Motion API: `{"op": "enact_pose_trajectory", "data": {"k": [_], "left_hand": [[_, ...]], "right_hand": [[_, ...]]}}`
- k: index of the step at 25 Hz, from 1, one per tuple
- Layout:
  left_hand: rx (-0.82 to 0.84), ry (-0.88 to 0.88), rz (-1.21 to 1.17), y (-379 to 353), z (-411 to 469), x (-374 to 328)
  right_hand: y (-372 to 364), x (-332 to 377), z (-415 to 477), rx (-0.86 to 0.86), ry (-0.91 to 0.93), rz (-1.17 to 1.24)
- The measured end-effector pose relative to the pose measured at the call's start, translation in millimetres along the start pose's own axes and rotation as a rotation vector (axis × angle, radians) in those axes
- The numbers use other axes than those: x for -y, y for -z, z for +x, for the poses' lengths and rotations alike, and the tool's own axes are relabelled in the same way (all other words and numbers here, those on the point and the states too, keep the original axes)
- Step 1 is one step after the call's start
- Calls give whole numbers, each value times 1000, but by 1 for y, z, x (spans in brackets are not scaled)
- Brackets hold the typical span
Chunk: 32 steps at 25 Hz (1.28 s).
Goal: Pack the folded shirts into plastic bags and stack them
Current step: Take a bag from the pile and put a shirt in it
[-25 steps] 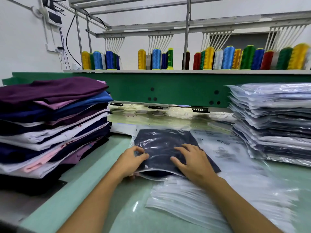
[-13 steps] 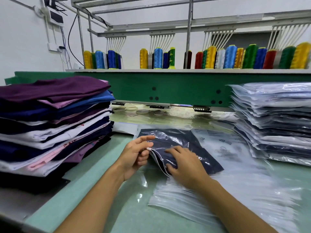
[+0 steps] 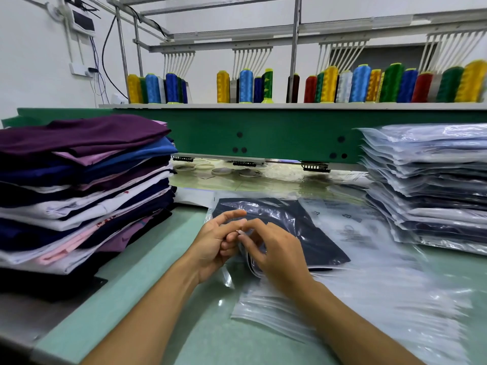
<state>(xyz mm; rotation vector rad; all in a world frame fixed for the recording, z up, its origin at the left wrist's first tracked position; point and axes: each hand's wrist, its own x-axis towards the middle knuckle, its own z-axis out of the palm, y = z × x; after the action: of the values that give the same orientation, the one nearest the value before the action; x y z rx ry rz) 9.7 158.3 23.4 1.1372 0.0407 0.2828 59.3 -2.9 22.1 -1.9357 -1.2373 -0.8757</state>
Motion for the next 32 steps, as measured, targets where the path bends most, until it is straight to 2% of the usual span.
{"op": "enact_pose_trajectory", "data": {"k": [2,9,23,32], "left_hand": [[0,10,-7,0,0,-1],[-51,-26,-135,1,-2,-8],[-385,-186,-374,19,3,-18],[-510,-235,-413,26,5,-19]], "right_hand": [[-1,3,0,-64,26,-13],[-7,-2,3,-109,-15,-43],[-3,-35,2,-169,-127,-192],[11,-56,2,-182,-134,-331]]}}
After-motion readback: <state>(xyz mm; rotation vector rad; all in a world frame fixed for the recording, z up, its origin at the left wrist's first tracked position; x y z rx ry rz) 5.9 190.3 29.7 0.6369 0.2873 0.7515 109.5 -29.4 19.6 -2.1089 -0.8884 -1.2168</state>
